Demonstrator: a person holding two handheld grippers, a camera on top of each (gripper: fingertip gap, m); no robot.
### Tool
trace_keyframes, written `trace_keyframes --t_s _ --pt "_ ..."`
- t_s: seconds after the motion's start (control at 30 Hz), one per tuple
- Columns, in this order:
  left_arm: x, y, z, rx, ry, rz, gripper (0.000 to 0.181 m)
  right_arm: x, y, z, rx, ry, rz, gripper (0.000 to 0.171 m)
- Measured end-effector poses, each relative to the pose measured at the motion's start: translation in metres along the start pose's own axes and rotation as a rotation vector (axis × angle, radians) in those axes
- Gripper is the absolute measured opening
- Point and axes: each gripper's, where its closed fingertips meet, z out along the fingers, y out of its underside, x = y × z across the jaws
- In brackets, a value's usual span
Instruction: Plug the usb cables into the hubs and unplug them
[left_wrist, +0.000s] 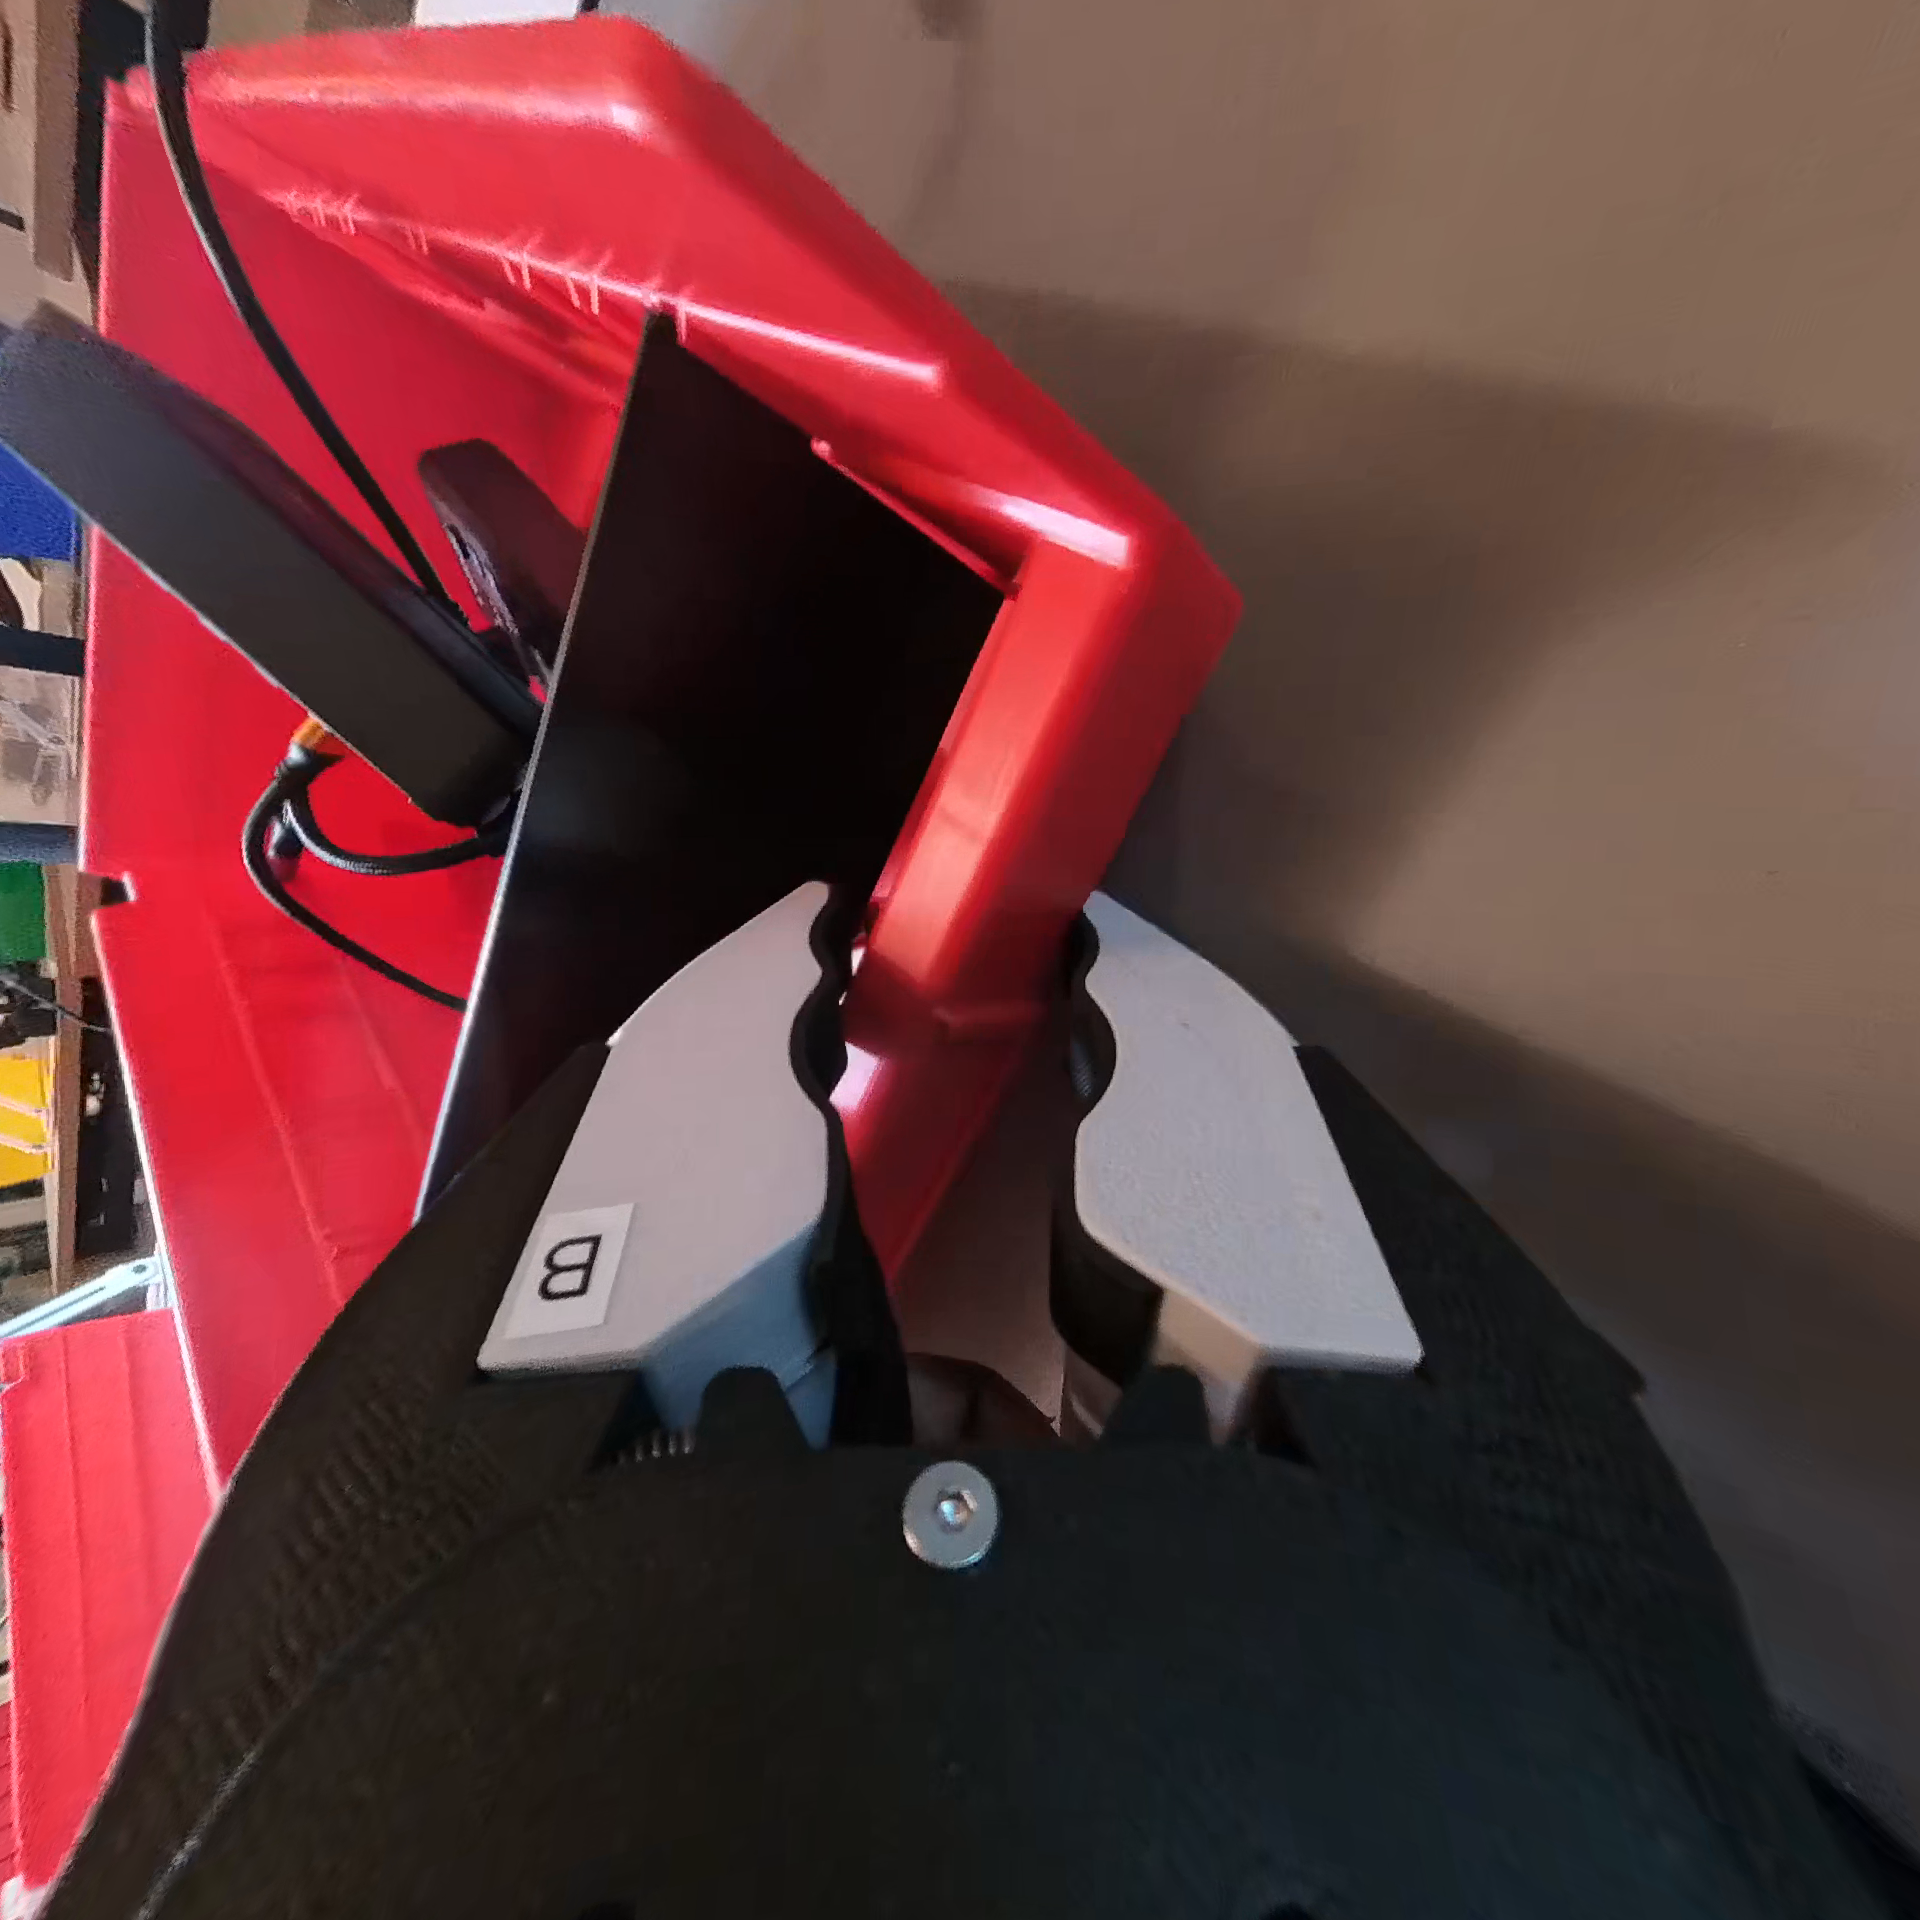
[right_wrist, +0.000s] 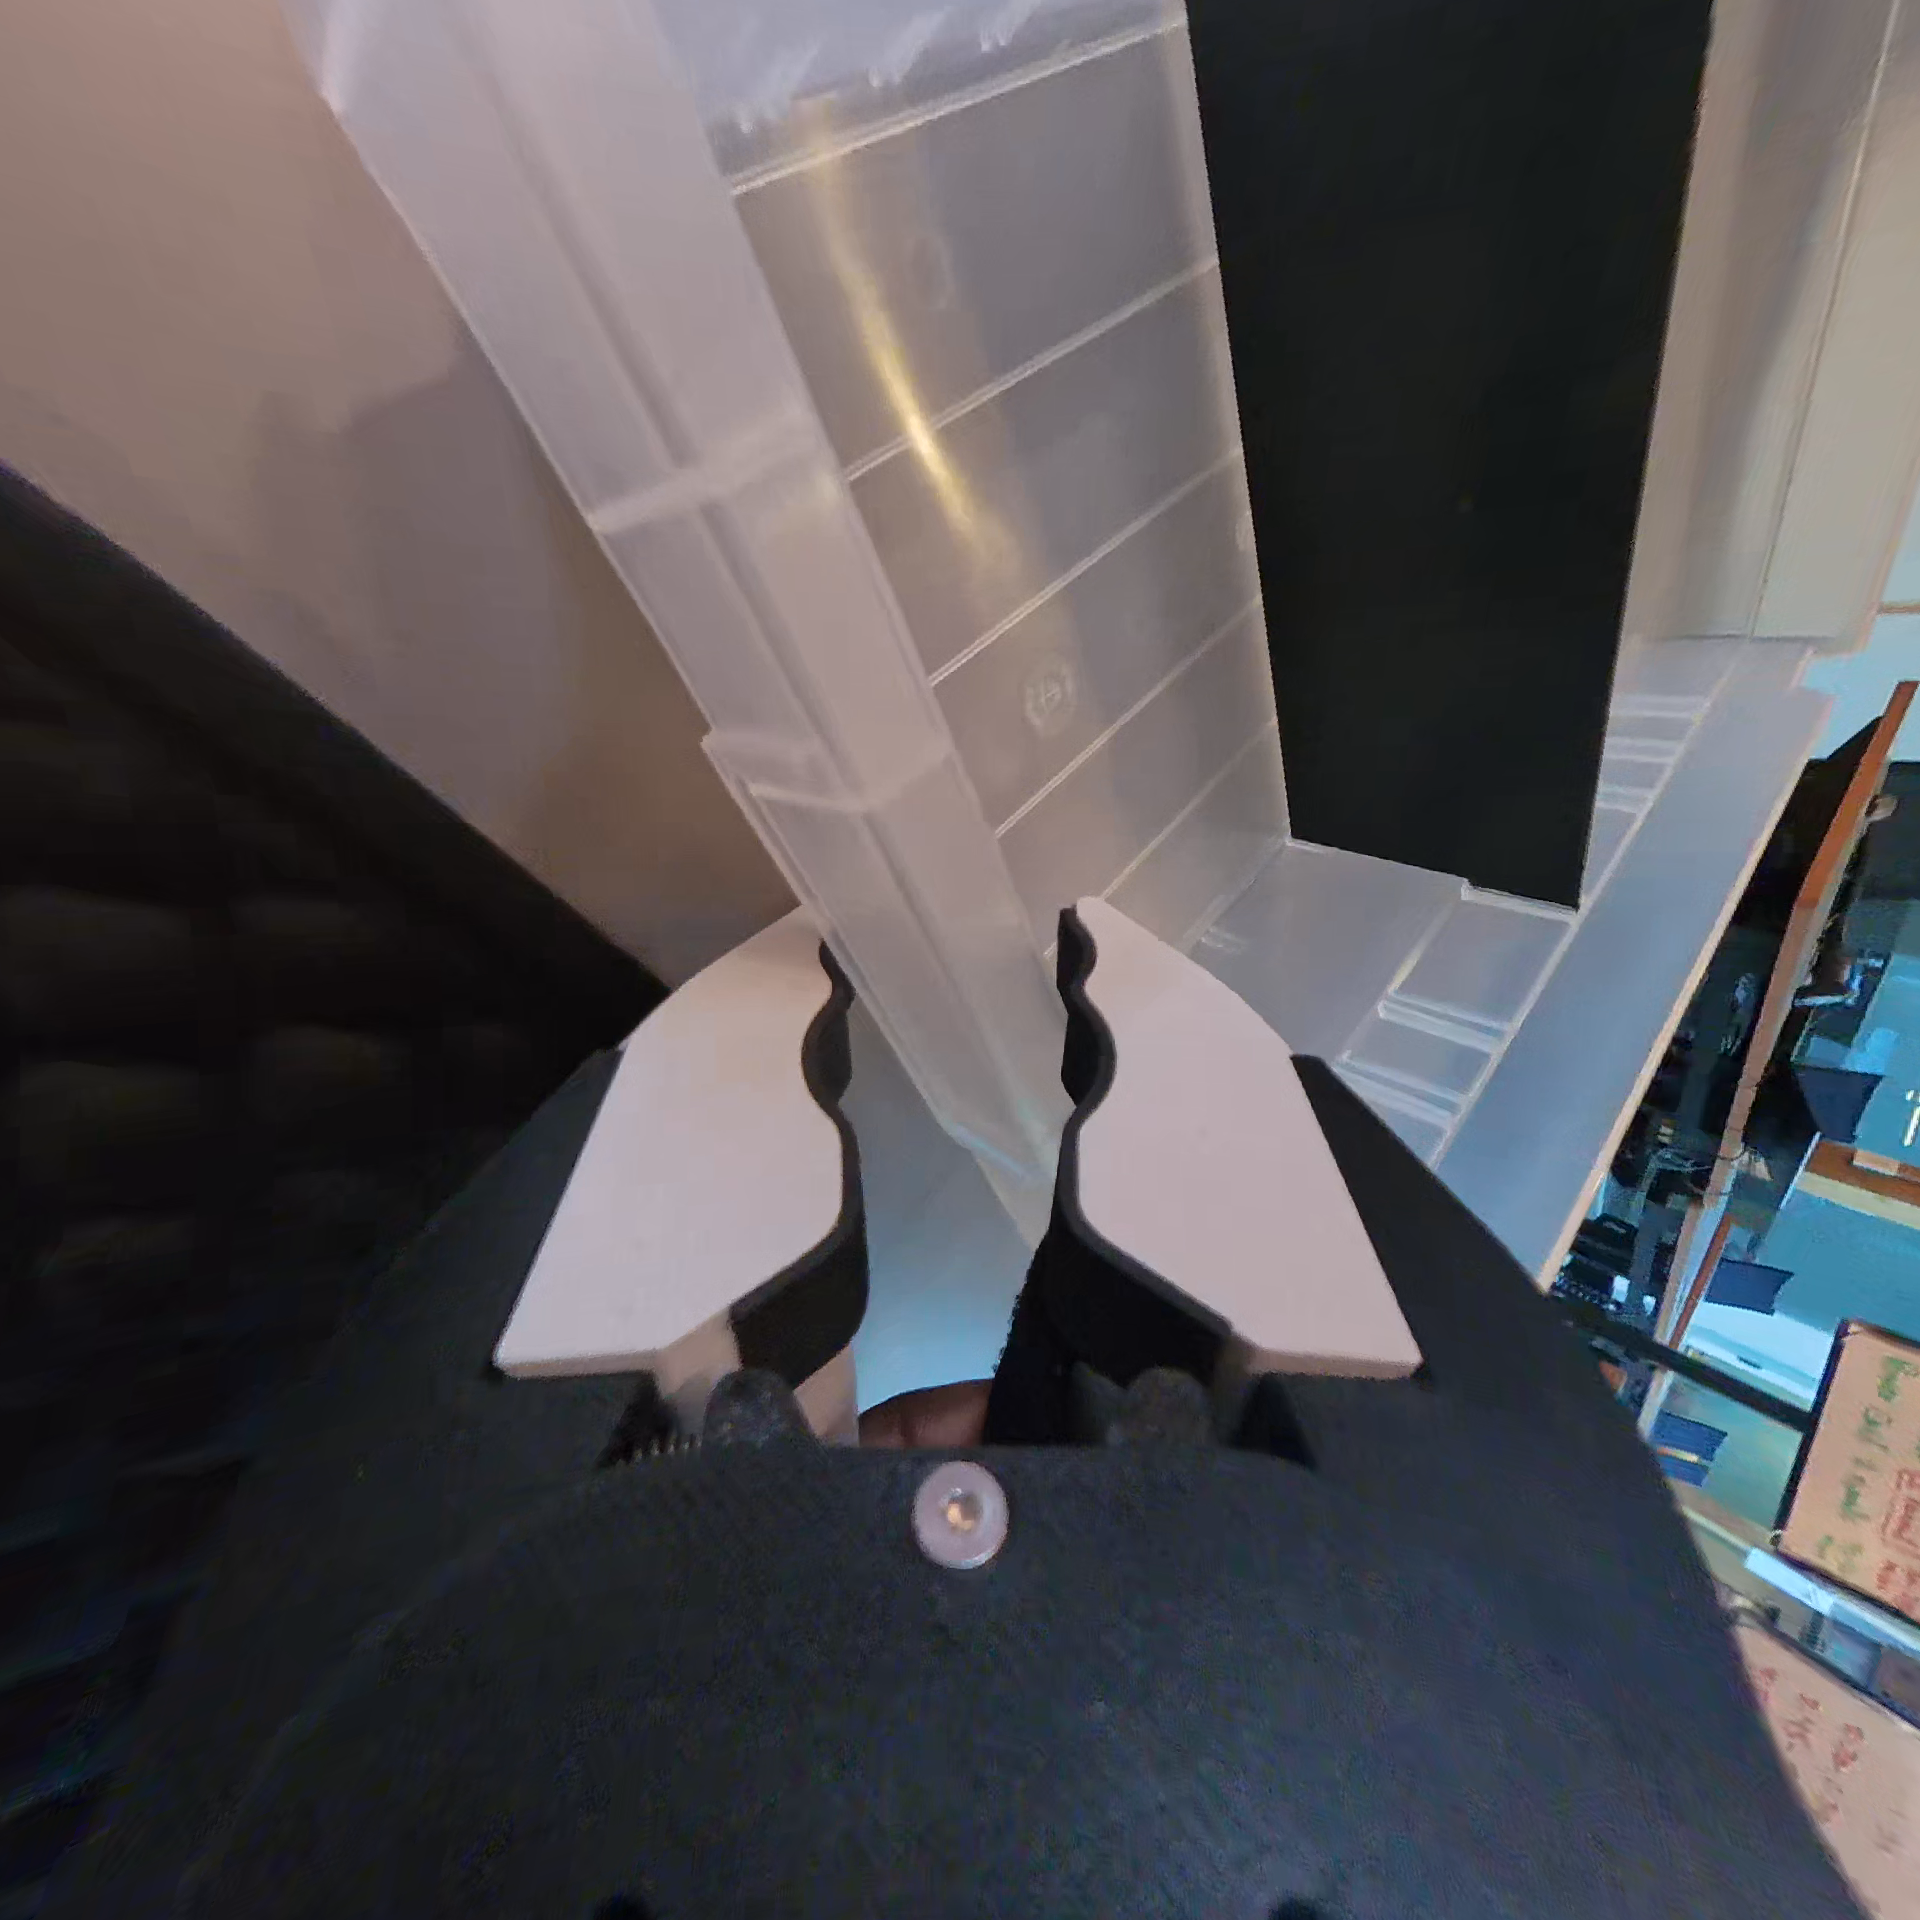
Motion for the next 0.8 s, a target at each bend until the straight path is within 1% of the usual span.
trace_keyframes --t_s 0.13,0.33,0.53,0.8 --pt "-0.011 0.021 -0.003 -0.041 -0.047 0.037 0.04 0.008 0.022 0.001 -0.009 0.018 0.03 0.038" --pt "-0.019 0.043 -0.008 -0.04 -0.049 0.005 0.04 0.019 0.06 0.001 -0.066 0.039 0.038 0.038" --pt "-0.03 0.066 -0.013 -0.076 -0.074 -0.026 0.04 0.027 0.098 0.001 -0.097 0.058 0.044 0.037" --pt "-0.045 0.112 -0.026 -0.118 -0.092 -0.042 0.04 0.035 0.136 -0.002 -0.129 0.097 0.039 0.037"
